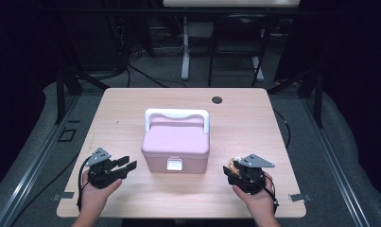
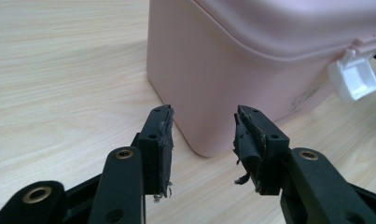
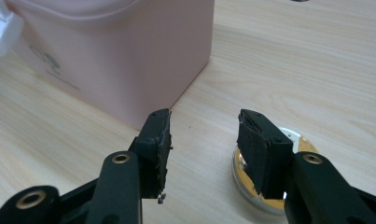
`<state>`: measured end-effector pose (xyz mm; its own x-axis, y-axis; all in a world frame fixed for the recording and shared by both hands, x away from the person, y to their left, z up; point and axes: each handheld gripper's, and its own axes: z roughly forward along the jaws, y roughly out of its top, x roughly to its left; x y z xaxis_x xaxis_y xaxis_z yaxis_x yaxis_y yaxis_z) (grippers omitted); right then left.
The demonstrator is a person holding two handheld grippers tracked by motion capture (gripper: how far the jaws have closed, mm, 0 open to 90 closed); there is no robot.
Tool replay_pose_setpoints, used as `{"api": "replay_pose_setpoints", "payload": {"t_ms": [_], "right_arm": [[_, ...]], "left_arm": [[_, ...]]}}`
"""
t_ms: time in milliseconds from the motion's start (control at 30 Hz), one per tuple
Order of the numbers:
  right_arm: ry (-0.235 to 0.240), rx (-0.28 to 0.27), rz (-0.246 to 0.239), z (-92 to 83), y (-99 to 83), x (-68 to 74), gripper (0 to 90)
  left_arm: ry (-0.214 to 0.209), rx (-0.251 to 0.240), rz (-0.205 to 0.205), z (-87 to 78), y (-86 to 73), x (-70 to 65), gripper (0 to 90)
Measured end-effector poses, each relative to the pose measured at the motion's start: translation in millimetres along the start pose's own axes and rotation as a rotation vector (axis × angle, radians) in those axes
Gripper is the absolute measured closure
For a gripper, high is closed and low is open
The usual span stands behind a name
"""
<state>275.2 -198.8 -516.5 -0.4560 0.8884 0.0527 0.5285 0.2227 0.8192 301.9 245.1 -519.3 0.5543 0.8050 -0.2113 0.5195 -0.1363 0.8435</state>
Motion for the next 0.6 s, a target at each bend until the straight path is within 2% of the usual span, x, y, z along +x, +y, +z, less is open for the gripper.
{"api": "replay_pose_setpoints", "payload": {"t_ms": [133,300,600], "right_arm": [[-0.014,-0.015,-0.022,2.0,9.0,1.3,53.6],[-0.021,-0.021,-0.032,4.7,20.7,3.8,54.5],[-0.01,-0.039,-0.021,15.9,31.1,5.6,57.4]], "left_arm": [[0.013,0.003,0.012,1.6,7.3,3.3,57.5],[0.018,0.0,0.009,4.9,17.7,7.1,60.2],[0.02,-0.006,0.009,15.3,29.6,8.9,67.4]]}}
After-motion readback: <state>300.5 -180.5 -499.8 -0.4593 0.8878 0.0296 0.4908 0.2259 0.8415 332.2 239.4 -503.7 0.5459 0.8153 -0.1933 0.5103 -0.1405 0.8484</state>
